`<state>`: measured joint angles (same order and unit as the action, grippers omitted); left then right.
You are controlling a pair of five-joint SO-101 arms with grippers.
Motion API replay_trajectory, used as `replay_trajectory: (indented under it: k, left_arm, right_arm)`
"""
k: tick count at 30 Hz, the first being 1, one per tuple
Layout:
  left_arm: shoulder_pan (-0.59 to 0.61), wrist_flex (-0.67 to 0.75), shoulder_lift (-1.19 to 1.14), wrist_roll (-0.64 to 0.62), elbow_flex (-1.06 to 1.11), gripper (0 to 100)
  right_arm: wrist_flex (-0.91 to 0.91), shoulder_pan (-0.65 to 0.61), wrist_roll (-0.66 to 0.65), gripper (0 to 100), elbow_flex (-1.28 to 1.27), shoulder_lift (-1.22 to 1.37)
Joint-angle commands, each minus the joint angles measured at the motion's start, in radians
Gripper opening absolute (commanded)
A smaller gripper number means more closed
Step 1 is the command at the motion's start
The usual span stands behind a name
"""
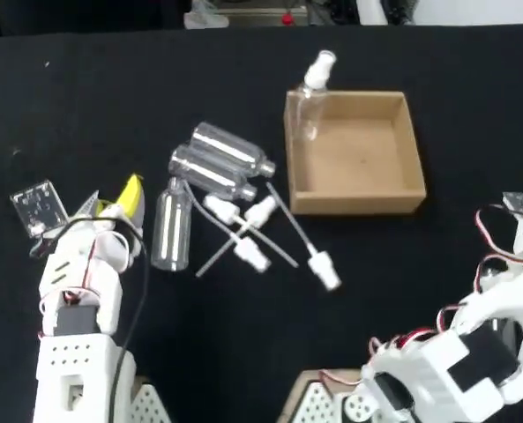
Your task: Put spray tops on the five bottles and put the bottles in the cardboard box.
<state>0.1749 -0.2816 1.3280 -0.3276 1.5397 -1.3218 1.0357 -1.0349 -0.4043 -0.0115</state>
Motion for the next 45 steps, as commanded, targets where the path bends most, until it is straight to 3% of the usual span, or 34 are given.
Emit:
replay_trajectory:
  k: [1,8,26,30,32,35,39,45]
  left_arm:
    - [-0.012,0.023,0.008,0.003,-0.042,23]
    - [-0.012,0.023,0.008,0.003,-0.041,23]
    - [-0.01,0.023,0.008,0.003,-0.044,23]
    - [-0.01,0.023,0.008,0.003,-0.045,23]
    - [-0.01,0.023,0.008,0.003,-0.045,23]
    - [-0.013,0.023,0.008,0.003,-0.045,23]
    - [-0.013,0.023,0.008,0.003,-0.044,23]
    - [-0.018,0.023,0.008,0.003,-0.042,23]
  right_arm:
    - [-0.043,0.008,-0.009,26.7,0.091,0.012]
    - [-0.132,-0.063,0.015,27.0,0.196,0.099]
    - [-0.184,-0.038,0.054,26.6,0.435,0.463]
    - [-0.186,-0.037,0.057,10.6,0.46,0.467]
    - [-0.209,-0.046,0.109,0.8,0.499,0.467]
    - [-0.29,-0.083,0.172,5.0,0.598,0.467]
    - [-0.423,-0.155,0.235,1.2,0.745,0.467]
    - [-0.443,-0.233,0.382,1.1,0.817,0.357]
